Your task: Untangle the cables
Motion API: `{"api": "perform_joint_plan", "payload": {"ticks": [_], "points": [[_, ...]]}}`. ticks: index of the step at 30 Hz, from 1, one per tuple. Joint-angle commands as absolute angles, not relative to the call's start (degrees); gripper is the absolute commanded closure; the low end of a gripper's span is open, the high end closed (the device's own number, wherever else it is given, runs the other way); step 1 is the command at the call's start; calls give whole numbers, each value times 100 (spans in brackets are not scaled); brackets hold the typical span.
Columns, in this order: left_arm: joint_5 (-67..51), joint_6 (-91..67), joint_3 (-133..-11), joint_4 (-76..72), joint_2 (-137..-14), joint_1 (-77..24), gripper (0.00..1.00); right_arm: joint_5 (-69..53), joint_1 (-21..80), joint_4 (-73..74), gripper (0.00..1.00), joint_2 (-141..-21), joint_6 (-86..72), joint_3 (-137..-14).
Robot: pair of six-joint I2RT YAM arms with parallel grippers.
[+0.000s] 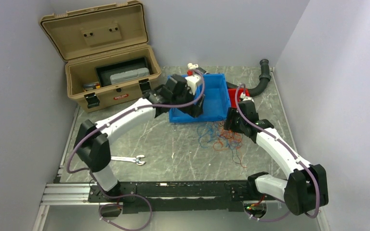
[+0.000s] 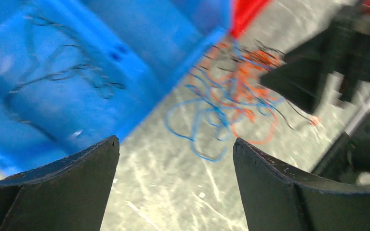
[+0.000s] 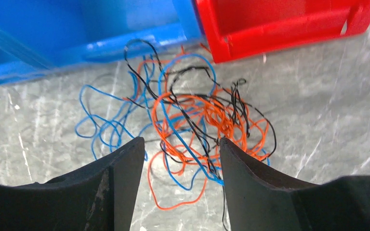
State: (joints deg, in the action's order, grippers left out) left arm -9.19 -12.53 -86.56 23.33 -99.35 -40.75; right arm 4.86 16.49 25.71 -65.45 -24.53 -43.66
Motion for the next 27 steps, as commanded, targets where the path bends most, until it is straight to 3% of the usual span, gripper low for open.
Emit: {"api": "perform_joint_plan", "payload": {"ticks": [1, 3, 7, 10, 14, 18, 24, 27], "points": [[-1115, -1177, -8009, 1773, -9566, -4590, 10, 399, 1607, 2351, 39, -6359, -2790, -3995], [-1195, -1258, -7751, 1586, -9618, -4701, 10, 416, 1607, 2264, 43, -6433, -2810, -3793], [-1522, -1454, -7400, 1212, -9925, -4712, 13, 260, 1617, 2131, 74, -6389, -2778, -3603], [-1612, -1498, -7407, 977, -10198, -4716, 15, 325, 1620, 2182, 82, -6138, -2799, -3516], [-1593, -1481, -7702, 986, -10650, -4757, 18, 507, 1615, 2335, 100, -5956, -2783, -3501], [-1405, -1389, -8108, 1179, -11069, -4920, 21, 427, 1613, 2357, 100, -5944, -2826, -3512], [-1132, -1451, -8345, 1455, -11479, -5068, 33, 443, 1617, 2368, 100, -5808, -2856, -3493], [-1157, -1541, -8056, 1380, -11386, -5098, 62, 511, 1617, 2349, 100, -5698, -2904, -3459]]}}
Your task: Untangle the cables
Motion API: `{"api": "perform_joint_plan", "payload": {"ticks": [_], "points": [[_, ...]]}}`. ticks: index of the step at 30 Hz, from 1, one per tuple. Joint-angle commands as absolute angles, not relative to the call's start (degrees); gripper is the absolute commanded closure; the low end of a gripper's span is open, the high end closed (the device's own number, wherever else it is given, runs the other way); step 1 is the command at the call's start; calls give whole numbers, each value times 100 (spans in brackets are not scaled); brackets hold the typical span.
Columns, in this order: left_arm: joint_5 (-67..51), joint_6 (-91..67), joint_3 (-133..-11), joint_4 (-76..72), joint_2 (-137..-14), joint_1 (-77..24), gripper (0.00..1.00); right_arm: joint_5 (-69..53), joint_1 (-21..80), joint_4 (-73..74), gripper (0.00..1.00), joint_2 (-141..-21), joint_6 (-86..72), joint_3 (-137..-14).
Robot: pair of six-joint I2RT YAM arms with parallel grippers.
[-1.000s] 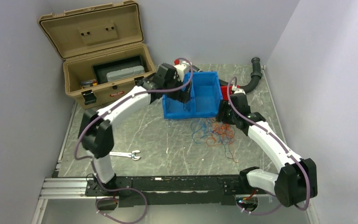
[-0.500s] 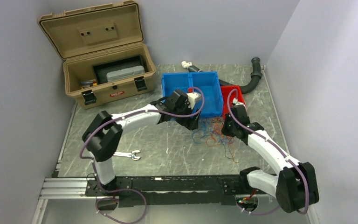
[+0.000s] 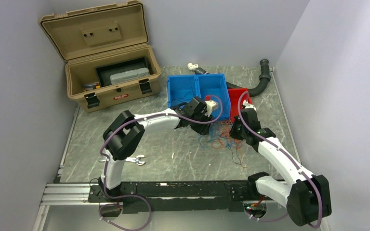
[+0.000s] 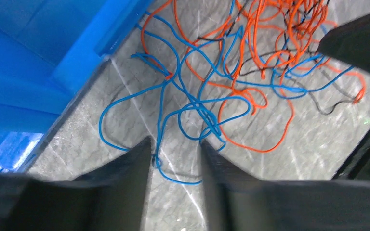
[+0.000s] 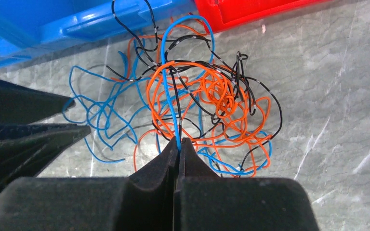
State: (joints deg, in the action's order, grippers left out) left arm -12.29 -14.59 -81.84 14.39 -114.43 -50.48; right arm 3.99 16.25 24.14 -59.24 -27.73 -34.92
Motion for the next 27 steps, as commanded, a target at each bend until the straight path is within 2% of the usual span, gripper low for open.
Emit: {"api": "perform_joint_plan", "payload": {"ticks": [1, 2, 3, 11, 17, 22, 27], "points": [[-1155, -1565, -7883, 1319, -11284, -5101, 78, 532, 1617, 2328, 100, -5652, -2947, -3429], [-1127, -1590, -7689, 1249, -11161, -5099, 91, 561, 1611, 2308, 100, -5573, -2997, -3395], [-1069, -1603, -7472, 1227, -10999, -5100, 100, 614, 1614, 2296, 100, -5506, -3043, -3367], [-358, -1677, -5804, 1739, -8810, -4896, 100, 1319, 1604, 2528, 100, -5116, -3264, -3331], [-709, -1945, -4711, 1988, -6829, -4005, 100, 1455, 1609, 2550, 100, -5052, -3493, -3273], [-351, -2106, -4422, 2428, -5524, -3346, 100, 1277, 1615, 2466, 100, -5028, -3496, -3217], [367, -2291, -4510, 2966, -4903, -3030, 100, 936, 1623, 2412, 100, -5059, -3364, -3246]]}}
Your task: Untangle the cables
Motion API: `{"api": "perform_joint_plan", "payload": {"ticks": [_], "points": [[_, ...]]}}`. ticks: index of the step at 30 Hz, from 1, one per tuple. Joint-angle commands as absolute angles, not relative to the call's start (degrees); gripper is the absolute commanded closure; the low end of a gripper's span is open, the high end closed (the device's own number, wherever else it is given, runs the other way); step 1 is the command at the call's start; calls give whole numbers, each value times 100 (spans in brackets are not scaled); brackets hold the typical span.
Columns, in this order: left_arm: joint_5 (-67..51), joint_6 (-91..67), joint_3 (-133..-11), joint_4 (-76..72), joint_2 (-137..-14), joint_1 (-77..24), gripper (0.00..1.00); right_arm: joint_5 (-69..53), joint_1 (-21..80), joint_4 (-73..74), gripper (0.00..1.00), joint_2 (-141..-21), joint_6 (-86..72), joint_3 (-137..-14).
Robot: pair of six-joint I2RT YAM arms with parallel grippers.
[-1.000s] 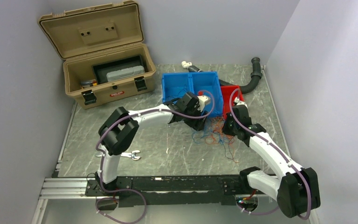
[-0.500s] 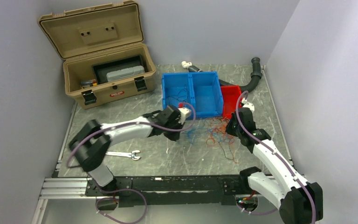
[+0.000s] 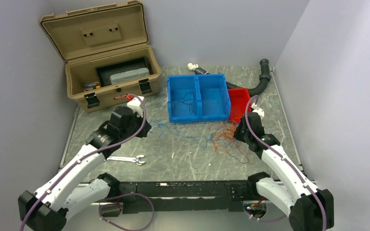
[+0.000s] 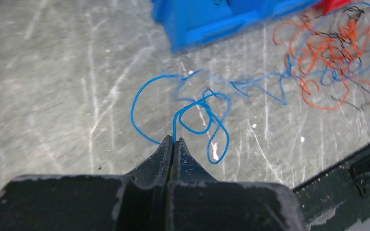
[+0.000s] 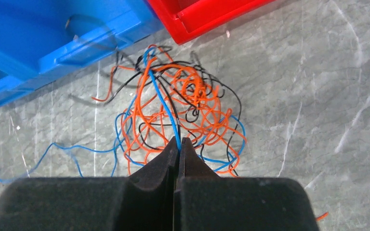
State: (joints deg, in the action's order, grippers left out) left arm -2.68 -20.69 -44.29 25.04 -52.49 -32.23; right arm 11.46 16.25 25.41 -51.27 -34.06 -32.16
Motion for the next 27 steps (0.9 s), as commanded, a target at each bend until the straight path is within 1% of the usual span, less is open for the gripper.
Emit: {"api": "perform_joint_plan", "payload": {"ticks": [1, 4, 6, 9, 14, 15, 16, 17, 18, 19, 21, 24, 27], "points": [[515, -2320, -4523, 3040, -4817, -2979, 100, 845, 1623, 2390, 100, -5054, -3320, -3257], [863, -2365, -4543, 3175, -4583, -2891, 100, 289, 1630, 2230, 100, -5083, -3065, -3266], [885, -2306, -4571, 3194, -4516, -2857, 100, -392, 1666, 2025, 100, -5091, -2948, -3256], [975, -2277, -4648, 3296, -4530, -2845, 100, -984, 1847, 1747, 100, -5086, -2928, -3251], [931, -2144, -4817, 3337, -4478, -2833, 100, -987, 2306, 1808, 100, -5234, -2876, -3545], [746, -2087, -4841, 3289, -4460, -2830, 100, -940, 2340, 1896, 94, -5316, -2866, -3637], [563, -2025, -4857, 3215, -4454, -2832, 100, -895, 2359, 1988, 80, -5380, -2842, -3718], [310, -1946, -4863, 3130, -4447, -2831, 100, -860, 2372, 2066, 50, -5421, -2791, -3794], [48, -1866, -4868, 3016, -4443, -2835, 100, -822, 2434, 2093, 40, -5447, -2723, -3849], [-167, -1802, -4887, 2961, -4448, -2838, 100, -770, 2514, 2100, 38, -5459, -2628, -3898], [-440, -1762, -4944, 2904, -4481, -2837, 100, -652, 2777, 2098, 36, -5493, -2425, -4008], [-1039, -1571, -5087, 2816, -4565, -2834, 100, -445, 3206, 2110, 34, -5693, -2187, -4282], [-1837, -1425, -5312, 2735, -4740, -2839, 100, -540, 3386, 1977, 34, -5927, -2120, -4569]]}}
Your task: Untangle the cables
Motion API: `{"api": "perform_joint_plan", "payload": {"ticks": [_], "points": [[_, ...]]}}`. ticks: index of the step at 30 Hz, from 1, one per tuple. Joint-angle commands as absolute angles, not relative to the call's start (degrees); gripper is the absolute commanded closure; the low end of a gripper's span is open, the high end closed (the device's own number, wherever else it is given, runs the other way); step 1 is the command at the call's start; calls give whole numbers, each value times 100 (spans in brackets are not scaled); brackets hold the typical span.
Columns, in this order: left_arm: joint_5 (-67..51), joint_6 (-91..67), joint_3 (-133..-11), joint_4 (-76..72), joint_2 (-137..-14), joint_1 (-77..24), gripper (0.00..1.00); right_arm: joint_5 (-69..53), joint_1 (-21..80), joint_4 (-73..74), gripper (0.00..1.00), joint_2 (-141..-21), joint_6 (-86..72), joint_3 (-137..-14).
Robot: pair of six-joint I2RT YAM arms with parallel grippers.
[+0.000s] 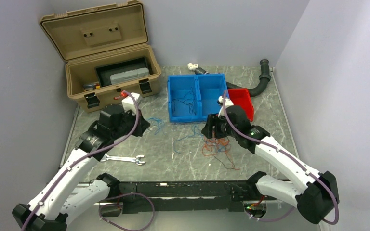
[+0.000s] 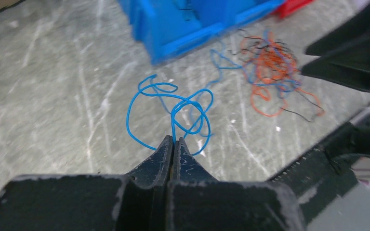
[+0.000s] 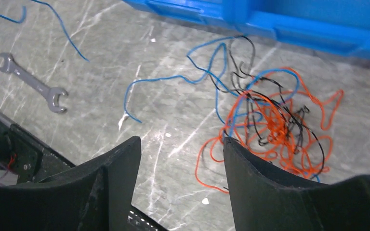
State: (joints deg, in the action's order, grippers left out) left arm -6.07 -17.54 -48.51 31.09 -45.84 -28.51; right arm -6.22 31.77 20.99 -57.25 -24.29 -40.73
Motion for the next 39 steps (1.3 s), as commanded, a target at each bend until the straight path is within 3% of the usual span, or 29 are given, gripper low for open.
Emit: {"api": "perform_joint_plan", "payload": {"ticks": [1, 5, 17, 32, 35, 36, 37, 39], "points": [[-2006, -1424, -5392, 2700, -4809, -2837, 100, -573, 3394, 1906, 34, -5942, -2130, -4616], [-2456, -1523, -5757, 2351, -5207, -2840, 100, 162, 3395, 1771, 29, -5702, -2302, -4668], [-3097, -1877, -7392, 1349, -7366, -3503, 100, 4125, 3366, 2832, 31, -4842, -3729, -4481], [-2908, -1687, -11073, 1915, -11124, -3830, 99, 4991, 3346, 2757, 31, -3677, -3507, -4088], [-2760, -1525, -12280, 2417, -11977, -3817, 89, 4867, 3339, 2703, 31, -3761, -3258, -4188], [-2787, -1491, -12656, 2712, -12268, -3820, 75, 4749, 3339, 2644, 31, -3795, -3113, -4208], [-2859, -1472, -13052, 2972, -12511, -3825, 54, 4604, 3340, 2590, 31, -3842, -2952, -4222], [-2755, -1452, -13328, 3304, -12704, -3835, 28, 4342, 3329, 2657, 31, -4006, -2819, -4315]]}}
